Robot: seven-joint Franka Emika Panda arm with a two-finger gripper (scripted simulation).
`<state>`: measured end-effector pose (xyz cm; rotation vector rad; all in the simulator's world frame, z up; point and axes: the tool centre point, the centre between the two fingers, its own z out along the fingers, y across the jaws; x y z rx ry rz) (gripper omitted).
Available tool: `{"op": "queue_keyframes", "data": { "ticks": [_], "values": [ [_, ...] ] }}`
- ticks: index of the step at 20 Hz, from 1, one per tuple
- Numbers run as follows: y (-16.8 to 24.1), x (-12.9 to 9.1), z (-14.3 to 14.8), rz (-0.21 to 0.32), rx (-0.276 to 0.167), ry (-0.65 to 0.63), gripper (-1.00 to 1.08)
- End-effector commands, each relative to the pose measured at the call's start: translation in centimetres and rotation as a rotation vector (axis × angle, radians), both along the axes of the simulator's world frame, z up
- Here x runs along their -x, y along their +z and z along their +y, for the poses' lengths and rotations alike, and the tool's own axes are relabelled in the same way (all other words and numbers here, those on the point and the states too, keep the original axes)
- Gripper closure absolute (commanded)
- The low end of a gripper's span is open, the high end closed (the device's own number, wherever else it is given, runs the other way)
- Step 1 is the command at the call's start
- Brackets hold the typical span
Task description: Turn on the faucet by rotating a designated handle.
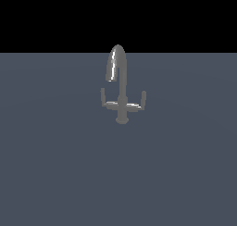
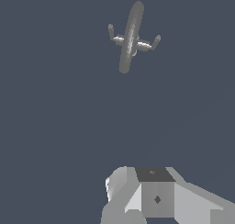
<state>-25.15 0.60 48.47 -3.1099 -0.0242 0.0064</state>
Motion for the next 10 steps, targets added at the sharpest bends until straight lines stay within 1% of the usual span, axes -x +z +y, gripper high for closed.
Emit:
{"op": "queue_keyframes", "data": {
  "ticks": [1,4,10],
  "values": [
    [0.0,0.0,0.0,0.0,0.0,0.0,1.08],
    [-0.09,-0.18,-0.15,0.001,-0.008,-0.007,1.08],
    [-0.47,-0.87,-0.76,0.001,-0.041,-0.042,1.08]
  ]
}}
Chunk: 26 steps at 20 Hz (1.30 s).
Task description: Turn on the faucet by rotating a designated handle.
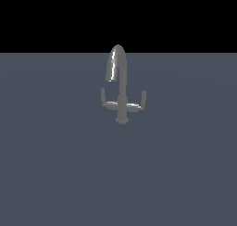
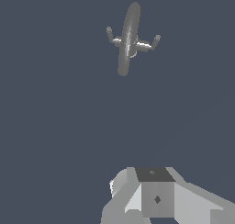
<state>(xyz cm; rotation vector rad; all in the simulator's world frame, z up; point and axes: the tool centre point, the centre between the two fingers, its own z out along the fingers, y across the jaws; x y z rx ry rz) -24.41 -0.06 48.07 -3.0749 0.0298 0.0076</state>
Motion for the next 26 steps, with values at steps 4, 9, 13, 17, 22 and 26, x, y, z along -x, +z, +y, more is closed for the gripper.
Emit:
{"op": "queue_keyframes", "data": {
  "ticks": [4,9,13,17,22,26],
  "values": [
    [0.0,-0.1,-0.1,0.0,-0.004,-0.002,1.08],
    [-0.1,-0.6,-0.2,0.008,0.005,0.035,1.08],
    [-0.1,-1.1,-0.4,0.019,0.018,0.087,1.08],
    [-0.2,-2.0,-0.6,0.035,0.035,0.16,1.08],
    [-0.4,-3.4,-1.0,0.064,0.062,0.281,1.08],
    [-0.7,-4.8,-1.3,0.095,0.084,0.395,1.08]
  ]
}}
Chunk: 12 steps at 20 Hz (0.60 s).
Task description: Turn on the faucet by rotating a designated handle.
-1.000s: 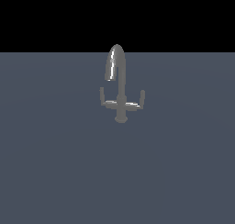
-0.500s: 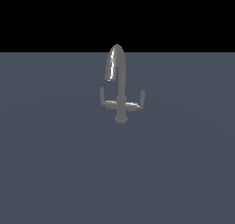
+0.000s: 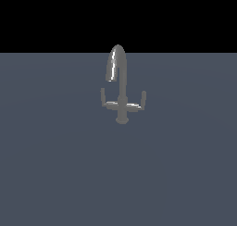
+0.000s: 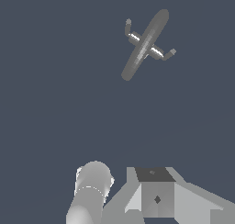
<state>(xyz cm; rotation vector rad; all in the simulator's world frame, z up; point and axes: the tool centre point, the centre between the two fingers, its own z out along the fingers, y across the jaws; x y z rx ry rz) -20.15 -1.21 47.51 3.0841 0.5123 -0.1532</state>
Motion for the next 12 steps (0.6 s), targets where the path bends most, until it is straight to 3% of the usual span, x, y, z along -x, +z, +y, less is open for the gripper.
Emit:
{"op": "queue_keyframes", "data": {
  "ticks": [1,12],
  "values": [
    [-0.2,-0.9,-0.2,0.02,0.014,0.073,1.08],
    [-1.4,-4.9,-0.9,0.123,0.065,0.386,1.08]
  ]
}}
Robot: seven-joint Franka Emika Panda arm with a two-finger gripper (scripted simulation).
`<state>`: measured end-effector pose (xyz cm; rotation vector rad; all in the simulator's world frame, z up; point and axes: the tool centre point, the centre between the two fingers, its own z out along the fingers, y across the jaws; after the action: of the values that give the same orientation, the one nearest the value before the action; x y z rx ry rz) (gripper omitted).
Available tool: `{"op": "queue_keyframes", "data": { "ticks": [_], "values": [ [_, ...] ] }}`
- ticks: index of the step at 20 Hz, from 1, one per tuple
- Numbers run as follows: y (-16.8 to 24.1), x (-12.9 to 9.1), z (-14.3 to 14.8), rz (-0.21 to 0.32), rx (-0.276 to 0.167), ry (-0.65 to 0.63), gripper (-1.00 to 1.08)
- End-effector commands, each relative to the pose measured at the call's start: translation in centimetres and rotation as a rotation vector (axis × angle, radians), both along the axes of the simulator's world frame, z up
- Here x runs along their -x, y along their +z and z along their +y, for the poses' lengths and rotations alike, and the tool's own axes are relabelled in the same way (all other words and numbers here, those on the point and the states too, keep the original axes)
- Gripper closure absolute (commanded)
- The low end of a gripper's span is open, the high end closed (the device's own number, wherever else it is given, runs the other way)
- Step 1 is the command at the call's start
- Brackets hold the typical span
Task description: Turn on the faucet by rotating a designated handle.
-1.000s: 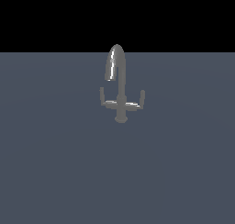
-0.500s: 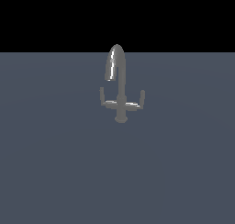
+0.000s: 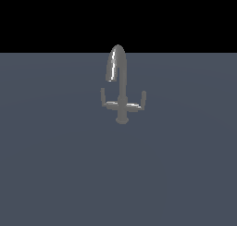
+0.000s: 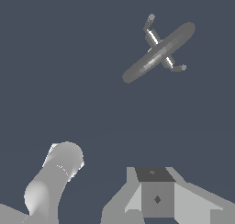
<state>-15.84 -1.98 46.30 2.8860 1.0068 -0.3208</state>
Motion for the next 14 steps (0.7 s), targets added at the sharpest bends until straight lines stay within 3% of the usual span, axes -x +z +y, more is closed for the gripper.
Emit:
{"op": "queue_keyframes", "data": {
  "ticks": [1,14],
  "values": [
    [-0.3,-0.9,-0.1,0.026,0.011,0.072,1.08],
    [-2.6,-5.8,-0.5,0.182,0.053,0.434,1.08]
  ]
}}
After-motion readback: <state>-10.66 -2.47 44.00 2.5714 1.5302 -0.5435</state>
